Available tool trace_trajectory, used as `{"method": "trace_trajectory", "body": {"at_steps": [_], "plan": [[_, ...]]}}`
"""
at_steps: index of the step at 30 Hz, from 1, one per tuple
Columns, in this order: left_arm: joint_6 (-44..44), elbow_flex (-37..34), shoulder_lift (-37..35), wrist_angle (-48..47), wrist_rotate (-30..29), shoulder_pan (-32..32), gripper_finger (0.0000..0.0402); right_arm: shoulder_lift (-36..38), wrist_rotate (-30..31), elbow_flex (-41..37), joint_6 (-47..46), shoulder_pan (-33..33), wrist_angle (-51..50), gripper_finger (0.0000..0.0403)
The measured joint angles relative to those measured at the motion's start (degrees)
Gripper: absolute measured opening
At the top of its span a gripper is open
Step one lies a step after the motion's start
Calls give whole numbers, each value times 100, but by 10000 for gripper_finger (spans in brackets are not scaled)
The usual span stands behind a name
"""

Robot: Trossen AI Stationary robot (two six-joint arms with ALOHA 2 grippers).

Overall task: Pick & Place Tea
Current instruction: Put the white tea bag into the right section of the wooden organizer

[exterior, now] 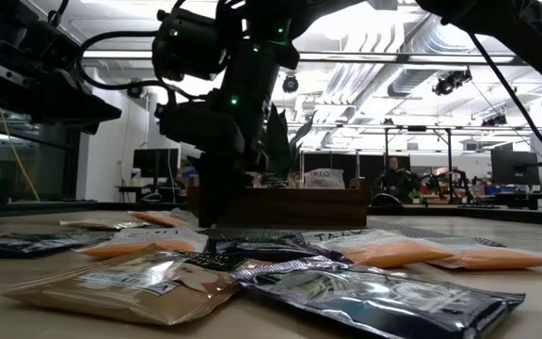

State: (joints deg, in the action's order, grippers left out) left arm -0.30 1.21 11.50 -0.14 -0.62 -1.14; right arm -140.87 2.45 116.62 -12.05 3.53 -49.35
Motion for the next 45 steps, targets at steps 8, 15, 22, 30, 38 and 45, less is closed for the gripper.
{"method": "trace_trajectory", "body": {"at_steps": [8,15,22,30,38,45], "plan": [[0,1,0,0,0,2,1,65,376,-11,217,123,-102,3],[0,-1,-1,0,0,-1,1,228,967,-40,374,310,-378,1],[0,1,1,0,0,1,1,537,1259,-31,549,375,-416,1],[0,1,1,0,0,2,1,982,2114,-24,616,462,-999,0],[0,-1,-1,0,0,2,1,1190,3256,-15,476,559,-1902,0],[0,1,0,0,0,0,1,1199,4156,-15,152,559,-2519,0]]}}
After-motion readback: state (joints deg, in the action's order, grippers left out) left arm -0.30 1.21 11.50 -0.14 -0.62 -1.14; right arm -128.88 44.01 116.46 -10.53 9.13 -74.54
